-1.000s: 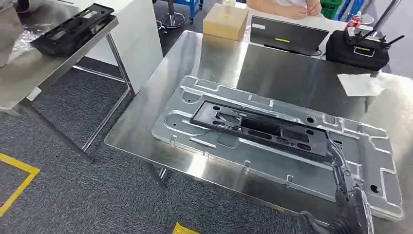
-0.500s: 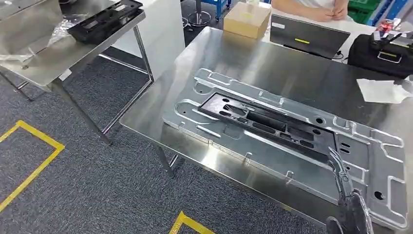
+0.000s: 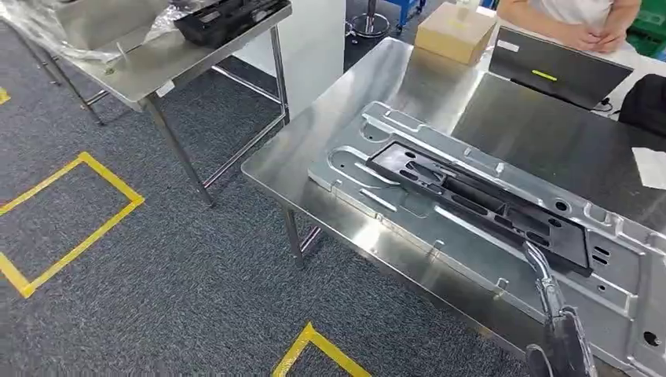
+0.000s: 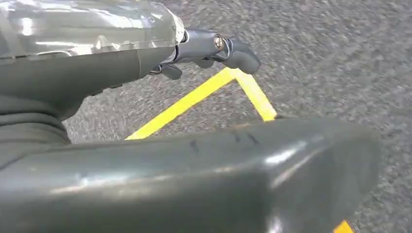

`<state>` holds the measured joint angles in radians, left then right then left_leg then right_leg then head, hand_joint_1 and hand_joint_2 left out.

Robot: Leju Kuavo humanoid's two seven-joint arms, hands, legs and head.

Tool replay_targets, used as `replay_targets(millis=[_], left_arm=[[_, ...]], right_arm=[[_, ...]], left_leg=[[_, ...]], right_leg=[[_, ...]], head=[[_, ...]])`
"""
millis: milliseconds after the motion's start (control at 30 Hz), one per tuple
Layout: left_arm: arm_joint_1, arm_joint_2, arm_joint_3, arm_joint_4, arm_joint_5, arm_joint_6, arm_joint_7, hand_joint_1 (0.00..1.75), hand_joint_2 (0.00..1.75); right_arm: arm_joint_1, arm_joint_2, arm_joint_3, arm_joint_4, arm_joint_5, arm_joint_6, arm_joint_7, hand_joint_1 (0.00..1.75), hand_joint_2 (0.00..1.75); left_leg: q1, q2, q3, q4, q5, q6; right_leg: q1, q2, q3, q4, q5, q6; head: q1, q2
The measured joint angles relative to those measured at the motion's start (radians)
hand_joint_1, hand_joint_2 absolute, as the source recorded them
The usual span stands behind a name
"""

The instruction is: Take the parts from the cabinet and place them on the table.

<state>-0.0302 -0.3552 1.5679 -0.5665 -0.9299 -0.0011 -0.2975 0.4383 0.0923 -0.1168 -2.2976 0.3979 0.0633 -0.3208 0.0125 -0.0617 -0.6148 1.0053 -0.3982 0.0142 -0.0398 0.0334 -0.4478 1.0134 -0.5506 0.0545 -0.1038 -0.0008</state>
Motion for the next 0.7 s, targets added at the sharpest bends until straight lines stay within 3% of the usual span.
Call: replay_targets(millis=[33, 67, 133, 167, 200, 233, 267, 333, 367, 400, 433, 500, 533, 567, 633, 667, 700], left_arm=[[-0.002, 0.001, 0.000, 0.000, -0.010, 0.020, 0.026, 0.00, 0.00], [-0.003, 0.002, -0.001, 0.005, -0.016, 0.035, 0.037, 0.00, 0.00], [-0.003, 0.005, -0.001, 0.020, -0.022, 0.058, 0.045, 0.00, 0.00], [0.000, 0.007, -0.001, 0.026, -0.022, 0.071, 0.046, 0.00, 0.00], [-0.001, 0.009, 0.000, 0.034, -0.022, 0.077, 0.046, 0.00, 0.00], [-0.002, 0.010, -0.001, 0.042, -0.022, 0.081, 0.046, 0.00, 0.00], [-0.004, 0.011, -0.001, 0.048, -0.023, 0.083, 0.044, 0.00, 0.00], [-0.007, 0.013, -0.001, 0.057, -0.023, 0.083, 0.042, 0.00, 0.00], [-0.007, 0.013, -0.001, 0.061, -0.023, 0.084, 0.041, 0.00, 0.00], [-0.007, 0.014, -0.001, 0.062, -0.023, 0.085, 0.041, 0.00, 0.00], [-0.007, 0.014, -0.001, 0.063, -0.023, 0.086, 0.041, 0.00, 0.00], [-0.008, 0.014, -0.001, 0.063, -0.023, 0.088, 0.043, 0.00, 0.00], [-0.010, 0.014, -0.001, 0.063, -0.023, 0.088, 0.044, 0.00, 0.00], [-0.012, 0.015, -0.002, 0.063, -0.023, 0.088, 0.044, 0.00, 0.00], [-0.017, 0.015, -0.002, 0.063, -0.022, 0.091, 0.044, 0.00, 0.00], [-0.015, 0.015, -0.002, 0.063, -0.022, 0.094, 0.045, 0.00, 0.00], [-0.012, 0.015, -0.001, 0.063, -0.022, 0.098, 0.047, 0.00, 0.00]], right_arm=[[0.000, 0.000, -0.006, 0.003, 0.000, -0.008, 0.000, 0.00, 0.00], [0.010, 0.000, -0.015, 0.004, -0.002, -0.016, 0.000, 0.00, 0.00], [0.012, 0.000, -0.028, 0.011, -0.003, -0.019, 0.000, 0.00, 0.00], [0.010, 0.000, -0.032, 0.015, -0.002, -0.021, 0.000, 0.00, 0.00], [0.005, 0.000, -0.038, 0.021, -0.001, -0.024, 0.002, 0.00, 0.00], [0.006, 0.000, -0.042, 0.027, 0.000, -0.025, 0.003, 0.00, 0.00], [0.011, 0.000, -0.046, 0.030, 0.000, -0.026, 0.003, 0.00, 0.00], [0.012, 0.000, -0.058, 0.044, 0.000, -0.027, 0.003, 0.00, 0.00], [0.011, 0.000, -0.062, 0.052, 0.000, -0.028, 0.004, 0.00, 0.00], [0.011, 0.000, -0.066, 0.056, -0.001, -0.028, 0.005, 0.00, 0.00], [0.008, 0.000, -0.069, 0.061, -0.002, -0.028, 0.006, 0.00, 0.00], [0.000, 0.000, -0.074, 0.072, -0.004, -0.028, 0.008, 0.00, 0.00], [-0.003, 0.000, -0.075, 0.076, -0.004, -0.028, 0.009, 0.00, 0.00], [-0.003, 0.000, -0.077, 0.079, -0.004, -0.028, 0.009, 0.00, 0.00], [-0.006, 0.000, -0.085, 0.087, -0.004, -0.026, 0.009, 0.00, 0.00], [-0.011, 0.000, -0.085, 0.092, -0.004, -0.025, 0.009, 0.00, 0.00], [-0.014, 0.000, -0.085, 0.096, -0.004, -0.024, 0.009, 0.00, 0.00]], left_leg=[[-0.001, -0.009, -0.013, 0.007, 0.005, -0.008], [-0.004, -0.023, -0.017, 0.009, 0.013, -0.016], [-0.003, -0.042, -0.024, 0.006, 0.031, -0.030], [-0.002, -0.057, -0.031, 0.003, 0.042, -0.039], [0.001, -0.020, -0.039, 0.015, 0.024, -0.039], [-0.002, 0.022, -0.053, 0.048, -0.025, -0.040], [0.000, 0.042, -0.069, 0.109, -0.087, -0.043], [0.003, 0.052, -0.097, 0.257, -0.186, -0.048], [0.003, 0.054, -0.098, 0.309, -0.193, -0.050], [0.003, 0.056, -0.085, 0.322, -0.171, -0.050], [0.003, 0.057, -0.050, 0.293, -0.136, -0.048], [0.000, 0.078, 0.060, 0.158, -0.085, -0.037], [-0.006, 0.123, 0.134, 0.066, -0.101, -0.025], [-0.016, 0.151, 0.183, -0.014, -0.131, -0.018], [-0.025, 0.135, 0.182, -0.042, -0.137, -0.007], [-0.028, 0.122, 0.175, -0.043, -0.129, 0.002], [-0.021, 0.110, 0.169, -0.059, -0.110, 0.011]], right_leg=[[0.005, 0.040, 0.013, -0.026, -0.024, -0.005], [0.005, 0.041, 0.002, -0.015, -0.005, -0.024], [0.014, 0.027, -0.008, -0.011, -0.004, -0.032], [0.014, 0.010, -0.014, -0.014, 0.005, -0.044], [0.008, -0.007, -0.023, -0.016, 0.016, -0.059], [0.012, -0.017, -0.033, -0.016, 0.024, -0.069], [0.016, -0.032, -0.042, -0.015, 0.031, -0.077], [0.024, -0.062, -0.064, -0.014, 0.048, -0.080], [0.026, -0.077, -0.076, -0.013, 0.056, -0.080], [0.029, -0.091, -0.088, -0.012, 0.063, -0.080], [0.031, -0.105, -0.101, -0.009, 0.070, -0.079], [0.037, -0.124, -0.121, -0.006, 0.083, -0.077], [0.038, -0.133, -0.122, -0.004, 0.088, -0.074], [0.041, -0.145, -0.122, -0.003, 0.092, -0.068], [0.035, -0.172, -0.122, -0.004, 0.105, -0.056], [0.033, -0.186, -0.123, -0.008, 0.114, -0.051], [0.035, -0.185, -0.126, -0.007, 0.116, -0.044]], head=[[0.000, 0.000], [0.000, 0.000], [0.000, 0.000], [0.000, 0.000], [0.000, 0.000], [-0.001, 0.000], [-0.001, 0.000], [-0.001, 0.000], [-0.001, 0.000], [-0.001, 0.000], [-0.001, 0.000], [-0.001, 0.000], [-0.001, 0.000], [-0.001, 0.000], [-0.001, 0.000], [0.000, 0.000], [0.000, 0.000]])
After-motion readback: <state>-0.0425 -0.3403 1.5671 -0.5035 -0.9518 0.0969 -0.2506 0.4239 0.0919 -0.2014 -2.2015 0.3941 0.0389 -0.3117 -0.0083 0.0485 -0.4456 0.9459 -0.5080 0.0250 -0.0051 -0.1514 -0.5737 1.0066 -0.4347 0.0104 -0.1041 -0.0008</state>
